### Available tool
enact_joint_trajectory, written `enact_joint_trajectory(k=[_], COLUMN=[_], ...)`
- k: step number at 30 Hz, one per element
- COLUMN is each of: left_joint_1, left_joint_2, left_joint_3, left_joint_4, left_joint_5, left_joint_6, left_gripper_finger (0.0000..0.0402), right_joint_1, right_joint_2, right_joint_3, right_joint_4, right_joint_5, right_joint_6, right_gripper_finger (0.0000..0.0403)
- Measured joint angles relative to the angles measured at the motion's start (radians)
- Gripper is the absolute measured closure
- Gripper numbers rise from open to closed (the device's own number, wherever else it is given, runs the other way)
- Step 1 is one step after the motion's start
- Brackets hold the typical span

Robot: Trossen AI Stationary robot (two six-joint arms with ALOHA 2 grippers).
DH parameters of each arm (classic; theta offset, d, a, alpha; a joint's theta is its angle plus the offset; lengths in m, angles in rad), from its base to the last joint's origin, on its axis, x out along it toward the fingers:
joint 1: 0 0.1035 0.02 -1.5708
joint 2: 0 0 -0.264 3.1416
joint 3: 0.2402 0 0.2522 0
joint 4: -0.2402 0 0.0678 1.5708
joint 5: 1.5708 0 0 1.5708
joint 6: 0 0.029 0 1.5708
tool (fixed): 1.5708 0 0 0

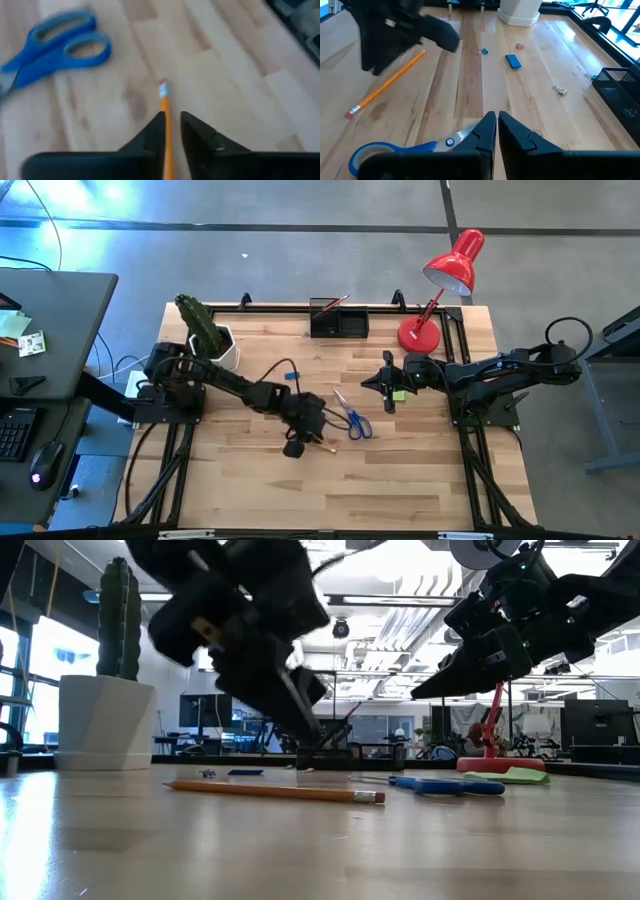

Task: Pick and place office supplies into organizer
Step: Put the yellow pencil into the top left section of the desk organizer

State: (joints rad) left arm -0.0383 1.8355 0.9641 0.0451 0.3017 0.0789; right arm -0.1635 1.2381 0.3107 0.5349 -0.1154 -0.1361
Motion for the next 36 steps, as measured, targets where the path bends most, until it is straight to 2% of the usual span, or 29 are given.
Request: enact_joint_trajectory(k=[3,6,8,11,18,26,36], left_joint_1=[-0.003,-0.017,-0.015,-0.013,-0.015,-0.015,-0.013], left_joint_2=[0.000,0.014,0.017,0.014,0.015,0.032,0.039], left_joint_3=[-0.052,-0.133,-0.195,-0.236,-0.237,-0.236,-0.236], left_joint_4=[0.088,0.259,0.333,0.441,0.346,0.356,0.419], left_joint_5=[-0.011,-0.080,-0.126,-0.138,-0.169,-0.180,-0.188], left_joint_6=[-0.054,-0.101,-0.117,-0.139,-0.128,-0.086,-0.085], left_gripper_finger=[0.0297,0.0257,0.0239,0.0229,0.0258,0.0306,0.0303], right_joint_1=[0.002,0.009,0.014,0.016,0.016,0.013,0.013], right_joint_2=[0.000,0.000,0.000,0.000,0.000,0.000,0.000], right_joint_3=[0.000,0.000,0.000,0.000,0.000,0.000,0.000], right_joint_4=[0.000,0.000,0.000,0.002,0.008,0.004,-0.029], right_joint_5=[0.000,0.000,0.000,0.001,0.037,0.037,0.037], right_joint_6=[0.004,0.024,0.031,0.033,0.034,0.030,0.027], right_gripper_finger=[0.0391,0.0391,0.0391,0.0391,0.0391,0.0391,0.0391])
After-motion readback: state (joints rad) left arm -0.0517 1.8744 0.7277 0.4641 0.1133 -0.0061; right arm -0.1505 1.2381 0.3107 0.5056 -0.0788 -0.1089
